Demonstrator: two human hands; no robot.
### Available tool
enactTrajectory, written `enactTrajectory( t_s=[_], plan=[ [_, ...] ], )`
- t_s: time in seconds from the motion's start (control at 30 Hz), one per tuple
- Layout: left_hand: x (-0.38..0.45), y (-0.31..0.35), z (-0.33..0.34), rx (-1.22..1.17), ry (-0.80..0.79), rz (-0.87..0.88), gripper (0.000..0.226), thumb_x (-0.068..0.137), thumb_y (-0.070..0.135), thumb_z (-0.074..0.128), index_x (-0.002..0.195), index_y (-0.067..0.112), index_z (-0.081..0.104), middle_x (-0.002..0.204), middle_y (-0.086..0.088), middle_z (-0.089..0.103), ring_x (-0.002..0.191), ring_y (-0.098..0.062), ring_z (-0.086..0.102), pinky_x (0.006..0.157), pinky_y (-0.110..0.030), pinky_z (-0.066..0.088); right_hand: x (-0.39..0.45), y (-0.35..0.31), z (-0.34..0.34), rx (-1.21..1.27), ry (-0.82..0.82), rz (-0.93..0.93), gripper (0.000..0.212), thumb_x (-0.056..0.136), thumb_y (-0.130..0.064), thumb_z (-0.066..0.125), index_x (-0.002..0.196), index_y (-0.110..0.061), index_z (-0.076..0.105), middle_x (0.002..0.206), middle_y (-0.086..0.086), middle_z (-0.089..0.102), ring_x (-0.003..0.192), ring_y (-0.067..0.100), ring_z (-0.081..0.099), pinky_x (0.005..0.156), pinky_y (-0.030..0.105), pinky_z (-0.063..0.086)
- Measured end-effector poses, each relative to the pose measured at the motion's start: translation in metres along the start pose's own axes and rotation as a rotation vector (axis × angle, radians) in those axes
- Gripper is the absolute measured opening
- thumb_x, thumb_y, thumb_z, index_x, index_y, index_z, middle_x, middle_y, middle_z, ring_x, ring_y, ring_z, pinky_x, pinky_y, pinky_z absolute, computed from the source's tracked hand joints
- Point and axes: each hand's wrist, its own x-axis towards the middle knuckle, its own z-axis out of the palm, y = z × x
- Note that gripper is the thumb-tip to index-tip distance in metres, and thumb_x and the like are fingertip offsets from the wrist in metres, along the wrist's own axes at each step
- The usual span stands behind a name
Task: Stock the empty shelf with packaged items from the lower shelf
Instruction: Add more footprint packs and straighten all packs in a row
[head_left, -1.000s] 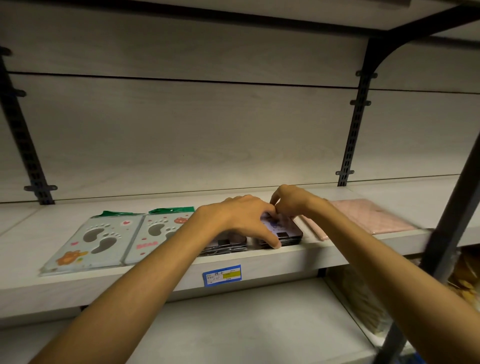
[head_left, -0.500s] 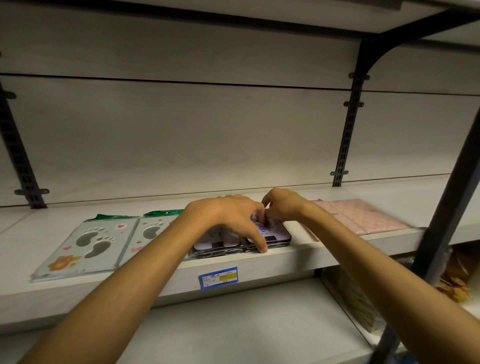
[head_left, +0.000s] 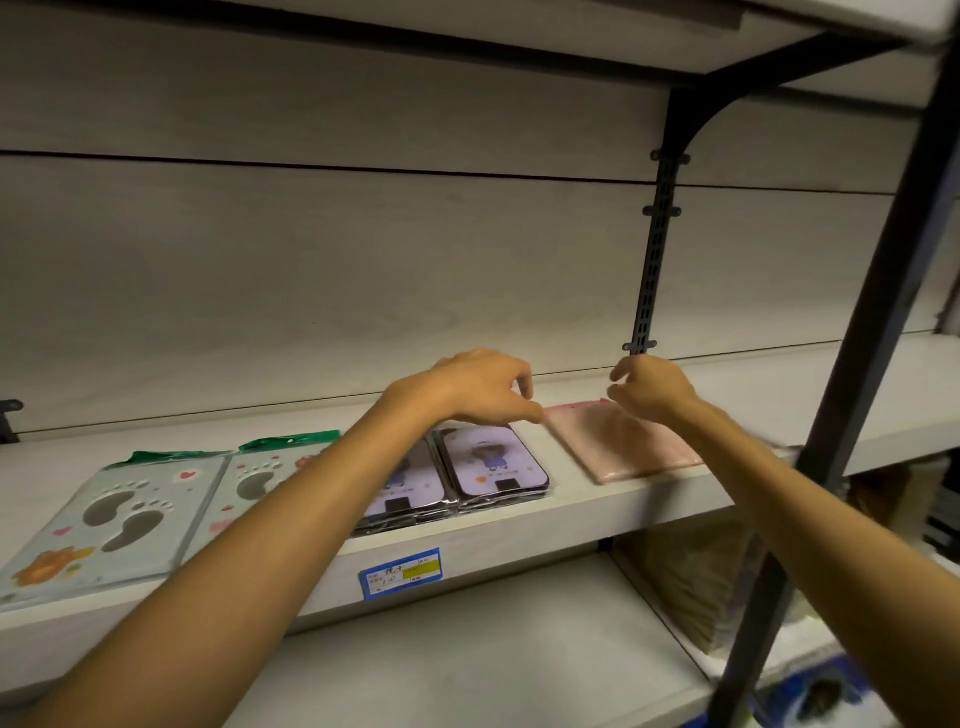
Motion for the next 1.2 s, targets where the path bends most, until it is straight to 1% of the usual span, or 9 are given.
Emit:
enactTrajectory(
  t_s=[0.13,0.23,0.33,0.43,0.6,0.87,0.97,1.07,1.2],
  plan=[
    [0.031,0.028,0.019,0.004,-0.084,0.053,0.052,0.081,0.068,0.057,0.121,0.036,0.061,0.132,0.001,0.059,0.120,-0.025,0.054,0.099,-0.045,0.046,0.004,0.041,0.004,-0.055,-0.033,0.110,0.027,0.082,-0.028,0.060,0.103,-0.016,0.071,0.114,0.009,0.069,0.101,0.032,0.062,0.091,0.044,0.053],
    [0.046,0.045,0.032,-0.001,-0.141,0.079,0.061,0.085,0.065,0.058,0.136,0.032,0.053,0.140,0.000,0.053,0.124,-0.026,0.050,0.099,-0.044,0.044,0.000,0.048,0.007,-0.041,-0.036,0.145,0.030,0.086,-0.030,0.055,0.110,-0.022,0.070,0.121,0.008,0.066,0.108,0.032,0.059,0.095,0.045,0.051],
    [0.054,0.056,0.042,-0.005,-0.211,0.041,0.082,0.077,0.077,0.056,0.147,0.038,0.038,0.153,-0.003,0.040,0.135,-0.031,0.042,0.107,-0.050,0.039,-0.001,0.053,0.004,-0.015,-0.031,0.206,0.037,0.087,-0.036,0.055,0.121,-0.024,0.065,0.129,0.008,0.060,0.116,0.033,0.054,0.099,0.049,0.047],
    [0.057,0.061,0.047,0.051,-0.284,0.040,0.094,0.071,0.087,0.050,0.152,0.046,0.026,0.162,-0.001,0.028,0.145,-0.032,0.031,0.113,-0.054,0.032,0.007,0.068,0.002,0.006,-0.079,0.265,0.044,0.082,-0.045,0.057,0.114,-0.018,0.067,0.122,0.011,0.063,0.110,0.034,0.056,0.094,0.043,0.049],
    [0.053,0.059,0.047,0.096,-0.268,0.065,0.088,0.073,0.087,0.048,0.150,0.047,0.034,0.161,0.004,0.032,0.145,-0.028,0.031,0.111,-0.050,0.030,0.002,0.062,-0.002,0.056,-0.092,0.240,0.039,0.087,-0.047,0.064,0.105,-0.013,0.071,0.105,0.009,0.071,0.096,0.026,0.061,0.089,0.037,0.052],
    [0.043,0.037,0.039,0.061,-0.319,0.012,0.101,0.067,0.087,0.057,0.153,0.043,0.029,0.160,0.001,0.030,0.141,-0.030,0.036,0.108,-0.050,0.039,0.001,0.044,0.011,0.013,-0.100,0.152,0.048,0.089,-0.056,0.059,0.119,-0.021,0.068,0.124,0.008,0.066,0.111,0.028,0.059,0.096,0.037,0.047],
    [0.042,0.031,0.034,0.020,-0.344,0.013,0.100,0.066,0.083,0.062,0.152,0.041,0.032,0.158,0.000,0.032,0.135,-0.028,0.044,0.104,-0.044,0.045,0.003,0.040,0.016,0.014,-0.112,0.146,0.052,0.083,-0.063,0.058,0.117,-0.026,0.068,0.126,0.008,0.063,0.111,0.029,0.058,0.097,0.040,0.049],
    [0.041,0.029,0.033,0.025,-0.362,0.037,0.099,0.067,0.081,0.064,0.152,0.040,0.032,0.159,0.001,0.030,0.139,-0.030,0.039,0.106,-0.043,0.042,0.002,0.041,0.018,-0.003,-0.132,0.143,0.054,0.081,-0.065,0.057,0.116,-0.025,0.067,0.128,0.010,0.061,0.113,0.031,0.055,0.099,0.045,0.048],
    [0.045,0.026,0.033,-0.055,-0.329,0.022,0.078,0.076,0.078,0.058,0.140,0.033,0.052,0.147,0.000,0.046,0.127,-0.025,0.049,0.101,-0.042,0.046,0.005,0.046,0.011,-0.003,-0.183,0.144,0.052,0.084,-0.057,0.063,0.123,-0.022,0.064,0.133,0.011,0.058,0.122,0.030,0.051,0.104,0.044,0.044]
  ],
)
